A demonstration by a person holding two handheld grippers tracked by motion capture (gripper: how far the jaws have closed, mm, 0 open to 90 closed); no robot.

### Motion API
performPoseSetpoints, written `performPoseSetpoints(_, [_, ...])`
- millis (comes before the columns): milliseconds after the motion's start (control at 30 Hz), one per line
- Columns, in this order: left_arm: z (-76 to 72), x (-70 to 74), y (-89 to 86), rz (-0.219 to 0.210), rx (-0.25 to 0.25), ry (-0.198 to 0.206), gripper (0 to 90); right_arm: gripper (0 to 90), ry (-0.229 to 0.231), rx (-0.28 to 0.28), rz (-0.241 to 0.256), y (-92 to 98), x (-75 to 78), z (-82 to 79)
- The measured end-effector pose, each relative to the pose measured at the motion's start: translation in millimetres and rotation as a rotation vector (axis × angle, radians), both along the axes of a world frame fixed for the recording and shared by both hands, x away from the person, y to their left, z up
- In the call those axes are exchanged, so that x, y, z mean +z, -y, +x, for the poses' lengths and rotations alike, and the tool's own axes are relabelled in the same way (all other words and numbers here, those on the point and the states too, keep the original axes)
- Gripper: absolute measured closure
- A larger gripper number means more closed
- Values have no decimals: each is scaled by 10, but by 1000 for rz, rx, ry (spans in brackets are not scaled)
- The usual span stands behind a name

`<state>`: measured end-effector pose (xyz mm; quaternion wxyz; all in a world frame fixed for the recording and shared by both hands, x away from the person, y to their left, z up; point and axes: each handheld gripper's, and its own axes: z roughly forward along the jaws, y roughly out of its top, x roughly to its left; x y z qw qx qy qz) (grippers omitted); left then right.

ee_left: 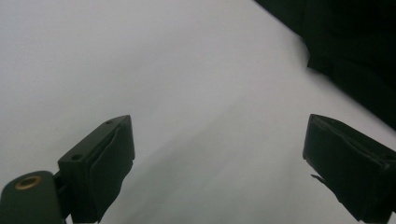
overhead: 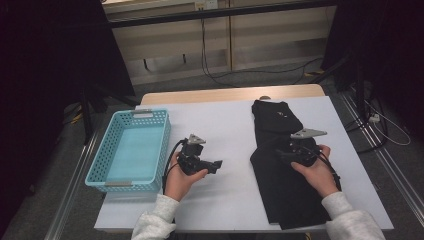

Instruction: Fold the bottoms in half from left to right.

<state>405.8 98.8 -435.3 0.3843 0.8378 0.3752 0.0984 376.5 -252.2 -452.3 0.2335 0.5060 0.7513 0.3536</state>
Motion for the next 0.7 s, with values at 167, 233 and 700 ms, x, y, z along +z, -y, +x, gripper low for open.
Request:
performPoseSetpoints(167, [17,-1,-35,-4,17,4,91,343,13,-24,36,-124,27,174])
performPoseSetpoints(233, [29,-4,-49,4,15,-1,91,338,19,-29,44,-176,37,245])
performPoseSetpoints(700, [45,-29,-136,9,37,-3,92,327,-2,-14,29,-506,-79,651])
